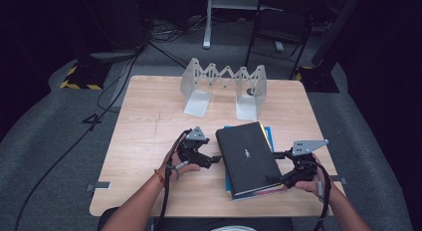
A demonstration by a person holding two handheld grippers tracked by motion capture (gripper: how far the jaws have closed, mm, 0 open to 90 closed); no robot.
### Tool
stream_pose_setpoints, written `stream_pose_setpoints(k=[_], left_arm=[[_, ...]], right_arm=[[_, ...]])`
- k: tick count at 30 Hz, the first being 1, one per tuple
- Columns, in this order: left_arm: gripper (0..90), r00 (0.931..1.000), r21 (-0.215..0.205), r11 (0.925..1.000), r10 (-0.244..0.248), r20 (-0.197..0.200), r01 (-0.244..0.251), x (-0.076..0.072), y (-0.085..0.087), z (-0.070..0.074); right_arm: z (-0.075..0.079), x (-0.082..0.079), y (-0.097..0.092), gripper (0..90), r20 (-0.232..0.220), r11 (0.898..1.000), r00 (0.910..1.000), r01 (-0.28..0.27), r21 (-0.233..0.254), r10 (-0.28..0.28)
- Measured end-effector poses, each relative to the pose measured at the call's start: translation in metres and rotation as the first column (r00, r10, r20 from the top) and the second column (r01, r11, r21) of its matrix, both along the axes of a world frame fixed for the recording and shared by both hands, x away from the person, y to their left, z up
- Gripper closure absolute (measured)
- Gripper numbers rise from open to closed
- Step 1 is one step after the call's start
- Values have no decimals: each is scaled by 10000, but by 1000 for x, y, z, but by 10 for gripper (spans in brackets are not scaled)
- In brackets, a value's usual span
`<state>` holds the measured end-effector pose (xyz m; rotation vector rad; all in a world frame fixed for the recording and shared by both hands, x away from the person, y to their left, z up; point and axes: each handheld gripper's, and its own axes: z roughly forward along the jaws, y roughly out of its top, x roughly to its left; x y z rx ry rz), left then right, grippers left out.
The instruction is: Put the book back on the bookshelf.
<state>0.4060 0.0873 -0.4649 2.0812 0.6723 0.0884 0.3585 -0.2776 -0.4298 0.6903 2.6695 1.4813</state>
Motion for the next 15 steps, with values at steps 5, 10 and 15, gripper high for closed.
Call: stream_pose_setpoints(k=[5,10,15], left_arm=[[124,9999,224,9997,83,114,-86,1,0,-2],[172,9998,624,9979,192,-25,-190,3,-5,-9],[177,9987,1138,9927,354,355,-392,5,-15,-12]], right_arm=[[0,0,0,98,100,10000,9999,-18,23,18],[1,-1,0,98,168,10000,9998,-44,-17,45],[1,1,1,98,241,9998,9995,-177,-73,179]])
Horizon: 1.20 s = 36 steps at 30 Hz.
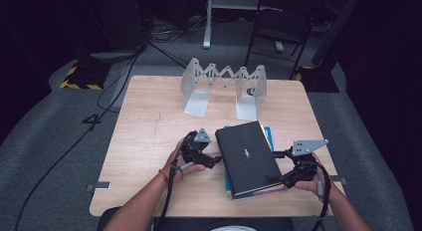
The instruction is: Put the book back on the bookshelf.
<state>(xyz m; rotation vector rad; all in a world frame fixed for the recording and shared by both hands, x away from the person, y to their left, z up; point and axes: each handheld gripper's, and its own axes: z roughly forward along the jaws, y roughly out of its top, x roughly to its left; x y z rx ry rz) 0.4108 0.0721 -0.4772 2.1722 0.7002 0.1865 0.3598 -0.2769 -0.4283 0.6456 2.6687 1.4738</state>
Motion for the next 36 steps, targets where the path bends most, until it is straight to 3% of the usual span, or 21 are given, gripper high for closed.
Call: stream_pose_setpoints(k=[6,14,17,20,22,24,27,36], left_arm=[[185,9986,-53,9991,428,324,-427,2,1,0],[261,9987,-465,9976,511,56,-508,7,3,-1],[333,9991,-755,9963,415,13,-413,9,3,-2],[508,9995,-1237,9918,317,-75,-324,11,0,-4],[567,9992,-1085,9939,233,330,-196,12,-2,-2],[616,9995,-1097,9940,24,314,11,13,-2,-1],[670,9988,-1084,9941,24,492,30,12,-4,1],[689,9967,-1466,9889,338,736,-227,4,2,3]], right_arm=[[-2,4,0,99,174,9998,9998,88,167,-91],[-1,9,2,99,445,9997,9989,139,223,-149],[0,11,3,100,620,9995,9980,110,280,-127],[2,13,3,101,814,9992,9961,313,264,-333],[3,14,1,106,972,9985,9947,303,454,-346],[5,14,1,107,1125,9987,9933,225,466,-276],[9,15,2,115,1317,9987,9912,54,516,-122],[15,11,2,181,1794,9981,9838,-139,603,29]])
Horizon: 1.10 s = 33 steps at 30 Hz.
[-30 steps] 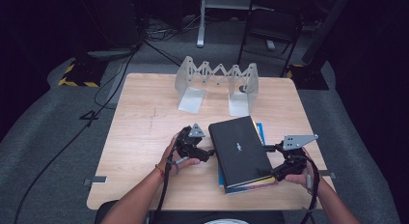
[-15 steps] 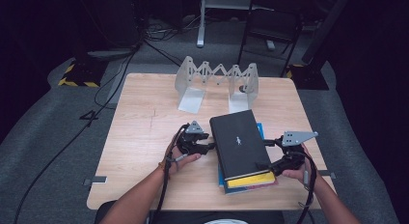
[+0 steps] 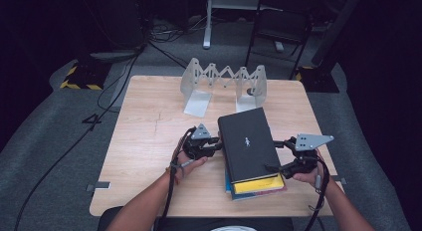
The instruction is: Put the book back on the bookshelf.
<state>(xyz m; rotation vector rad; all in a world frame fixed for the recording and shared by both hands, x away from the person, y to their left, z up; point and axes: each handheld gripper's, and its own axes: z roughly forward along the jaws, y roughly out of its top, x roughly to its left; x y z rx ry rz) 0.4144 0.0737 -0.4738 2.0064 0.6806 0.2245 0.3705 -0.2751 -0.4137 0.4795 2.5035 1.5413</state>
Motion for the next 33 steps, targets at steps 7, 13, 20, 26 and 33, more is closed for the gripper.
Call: stream_pose_setpoints(k=[7,13,20,26,33], left_arm=[[689,9996,-488,9985,241,110,-235,-4,6,8],[647,9956,-2301,9696,-708,621,833,1,5,43],[533,9971,-483,9987,183,742,-147,7,20,36],[462,9964,1289,9881,832,148,-845,28,25,3],[423,9982,858,9950,534,-261,-510,42,6,-13]], right_arm=[[10,-10,8,210,788,9997,9966,-219,-146,229],[9,-3,11,293,300,9988,9993,192,459,-206],[3,4,10,356,-376,9975,9984,439,546,-419],[0,4,9,355,-447,9971,9980,478,587,-452],[1,3,9,356,-249,9977,9990,388,561,-374]])
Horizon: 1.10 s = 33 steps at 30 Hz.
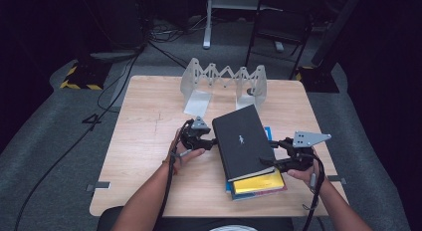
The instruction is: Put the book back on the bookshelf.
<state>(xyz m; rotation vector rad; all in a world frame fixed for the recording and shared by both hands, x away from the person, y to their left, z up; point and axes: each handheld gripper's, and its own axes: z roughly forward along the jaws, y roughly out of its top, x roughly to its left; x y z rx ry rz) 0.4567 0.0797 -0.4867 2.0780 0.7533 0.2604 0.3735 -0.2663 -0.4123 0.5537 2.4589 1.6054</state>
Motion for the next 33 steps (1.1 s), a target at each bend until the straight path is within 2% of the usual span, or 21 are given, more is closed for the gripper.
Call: stream_pose_setpoints(k=[3,4,5,6,8,12,15,18,19,20,21,22,23,24,25,26,27,29,30,32,33], left_arm=[[430,9998,-210,9998,79,160,-75,-2,1,1],[471,9997,-384,9992,-43,230,52,-4,0,2],[522,9994,-448,9990,36,344,-21,-6,0,4],[527,9994,-448,9990,36,344,-21,-6,0,4],[590,9988,-1067,9943,137,473,-85,-10,-2,10],[608,9969,-1344,9909,166,772,-61,-13,-3,21],[616,9953,-1683,9857,239,937,-78,-16,0,32],[616,9937,-1607,9870,276,1088,-98,-17,0,39],[617,9934,-1590,9873,232,1120,-51,-18,1,42],[616,9935,-1880,9822,240,1116,-26,-18,3,45],[561,9945,-3594,9305,-385,971,711,-17,11,61],[555,9920,-3606,9276,-615,1098,974,-18,8,69],[542,9862,-3110,9416,-894,1394,1293,-19,1,78],[538,9830,-2630,9553,-957,1570,1350,-19,-7,82],[537,9830,-2630,9553,-957,1570,1350,-19,-7,82],[537,9834,-2343,9625,-1036,1490,1369,-16,-9,81],[487,9888,-1861,9769,-825,1243,1049,-13,-8,76],[443,9918,-1538,9848,-643,1102,809,-13,1,67],[422,9918,-1538,9848,-643,1102,809,-13,1,67],[404,9977,-1365,9905,-98,676,190,-10,11,56],[401,9981,-1089,9940,151,602,-84,-9,14,50]], right_arm=[[2,-1,0,356,134,10000,9999,-43,-69,44],[2,-1,0,358,185,9999,9998,-104,-74,105],[3,-2,-1,361,226,9998,9996,-189,-83,191],[4,-3,-1,365,280,9996,9992,-278,-92,281],[6,-5,-1,373,471,9989,9979,-434,-161,441],[12,-12,-1,400,940,9963,9920,-823,-259,844],[15,-16,-2,477,1241,9944,9866,-1057,-60,1056],[19,-19,-1,505,1374,9932,9836,-1165,-88,1166],[20,-21,-1,508,1429,9944,9841,-1039,-164,1052],[20,-21,-1,507,1425,9960,9858,-873,-174,889],[20,-19,-1,505,1300,9976,9891,-669,-178,686],[19,-15,-2,505,1022,9989,9937,-464,-66,468],[17,-12,-2,505,789,9995,9964,-323,29,320],[13,-5,-4,505,381,9995,9991,-217,236,208],[13,-5,-4,505,381,9995,9991,-217,236,208],[6,2,-6,505,-123,9986,9998,-164,504,170],[1,5,-8,506,-328,9972,9993,-176,726,200],[4,2,-7,506,-113,9981,9997,-209,586,216],[4,2,-7,506,-113,9981,9997,-209,586,216],[7,-1,-6,506,-20,9985,9997,-242,485,243],[6,-1,-6,506,-17,9985,9998,-219,500,220]])
